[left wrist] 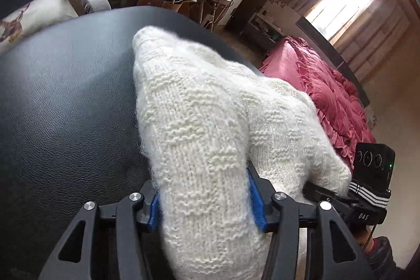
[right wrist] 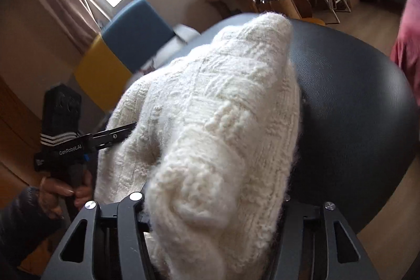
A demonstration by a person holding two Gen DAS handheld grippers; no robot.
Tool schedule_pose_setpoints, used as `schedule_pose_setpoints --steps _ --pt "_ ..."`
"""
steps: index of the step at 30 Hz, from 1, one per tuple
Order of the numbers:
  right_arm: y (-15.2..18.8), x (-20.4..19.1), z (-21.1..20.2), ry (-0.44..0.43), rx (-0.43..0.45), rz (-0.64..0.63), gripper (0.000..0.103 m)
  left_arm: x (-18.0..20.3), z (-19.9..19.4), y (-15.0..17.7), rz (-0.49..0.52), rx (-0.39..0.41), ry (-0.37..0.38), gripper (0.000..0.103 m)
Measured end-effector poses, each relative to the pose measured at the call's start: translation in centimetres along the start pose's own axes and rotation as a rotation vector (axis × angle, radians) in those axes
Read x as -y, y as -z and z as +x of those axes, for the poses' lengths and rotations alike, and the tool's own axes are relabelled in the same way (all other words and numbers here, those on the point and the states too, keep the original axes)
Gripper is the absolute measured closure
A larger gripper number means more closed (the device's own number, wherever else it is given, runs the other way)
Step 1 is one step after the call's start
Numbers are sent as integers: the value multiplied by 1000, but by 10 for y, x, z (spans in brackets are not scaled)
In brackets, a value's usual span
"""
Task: Fold clothes
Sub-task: 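Release the folded sweater with both grippers and pull them back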
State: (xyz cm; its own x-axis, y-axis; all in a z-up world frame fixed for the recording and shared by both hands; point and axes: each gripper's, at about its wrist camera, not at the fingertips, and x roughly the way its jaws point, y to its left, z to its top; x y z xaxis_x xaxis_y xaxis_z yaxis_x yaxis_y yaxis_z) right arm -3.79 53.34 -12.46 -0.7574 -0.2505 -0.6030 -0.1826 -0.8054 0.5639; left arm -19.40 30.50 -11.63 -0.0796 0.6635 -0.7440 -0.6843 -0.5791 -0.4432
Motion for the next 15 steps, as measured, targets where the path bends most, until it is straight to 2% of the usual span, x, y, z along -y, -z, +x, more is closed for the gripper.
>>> schedule_pose_setpoints --steps 5,6,9,12,15 --pt "-9 4 -2 -33 25 30 41 -5 -16 -9 -71 10 -11 45" --pt "-9 3 -7 -26 25 30 37 -4 -22 -9 -66 27 -28 45" --pt "-13 -3 -33 -14 79 13 36 -3 -46 -4 -71 94 -50 48" --pt "-6 -30 -65 -22 139 -83 35 1 -64 -1 -88 160 -14 48" --pt "-1 -62 -91 -32 186 -197 35 22 -68 3 -19 171 -22 49"
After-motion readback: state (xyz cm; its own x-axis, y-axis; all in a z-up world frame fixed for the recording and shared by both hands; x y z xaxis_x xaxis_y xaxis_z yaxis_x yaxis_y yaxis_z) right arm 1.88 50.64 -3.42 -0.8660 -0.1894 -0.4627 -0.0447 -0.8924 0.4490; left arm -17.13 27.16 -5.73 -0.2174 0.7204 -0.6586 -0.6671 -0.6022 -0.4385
